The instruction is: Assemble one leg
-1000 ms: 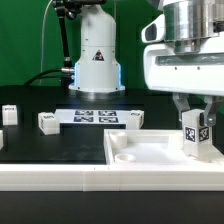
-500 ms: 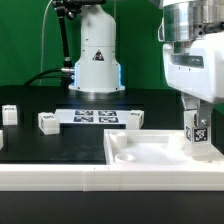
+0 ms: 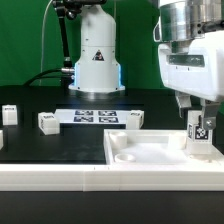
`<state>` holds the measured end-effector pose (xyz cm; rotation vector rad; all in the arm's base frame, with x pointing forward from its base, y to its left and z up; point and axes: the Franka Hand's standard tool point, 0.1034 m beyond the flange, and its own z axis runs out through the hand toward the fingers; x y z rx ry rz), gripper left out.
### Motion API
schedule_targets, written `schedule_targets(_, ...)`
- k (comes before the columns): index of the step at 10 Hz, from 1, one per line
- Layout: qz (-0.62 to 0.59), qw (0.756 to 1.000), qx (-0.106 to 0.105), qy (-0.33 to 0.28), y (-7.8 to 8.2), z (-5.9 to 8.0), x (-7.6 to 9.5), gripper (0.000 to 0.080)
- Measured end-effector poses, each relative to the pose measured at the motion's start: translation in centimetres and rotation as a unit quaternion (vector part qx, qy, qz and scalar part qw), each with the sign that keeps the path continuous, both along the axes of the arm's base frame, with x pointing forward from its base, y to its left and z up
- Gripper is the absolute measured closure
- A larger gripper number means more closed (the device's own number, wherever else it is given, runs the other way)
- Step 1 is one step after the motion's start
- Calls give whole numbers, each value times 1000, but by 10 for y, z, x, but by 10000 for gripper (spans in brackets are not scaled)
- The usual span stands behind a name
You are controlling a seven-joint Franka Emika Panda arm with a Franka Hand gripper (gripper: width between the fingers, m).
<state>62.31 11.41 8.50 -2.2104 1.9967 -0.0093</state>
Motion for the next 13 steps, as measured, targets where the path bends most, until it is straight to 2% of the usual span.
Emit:
schedule_targets(1, 75, 997, -8, -5, 0, -1, -1, 160)
schedule_targets(3, 215, 976, -22, -17, -3, 1, 0, 152)
schedule_targets(6, 385, 921, -42, -32, 1, -1, -2, 151)
schedule_targets(7, 456, 888, -60, -27, 4, -1, -5, 151)
schedule_targets(9, 502, 860, -89, -29, 4, -3, -6, 151)
schedule_targets(10, 541, 834, -99, -33, 2, -4, -6, 151)
schedule_targets(11, 565, 818, -101, -34, -2, -4, -4, 151)
schedule_targets(12, 605, 789, -104, -37, -5, -2, -2, 151)
schedule_targets(13, 624, 773, -106, -39, -5, -2, -2, 151)
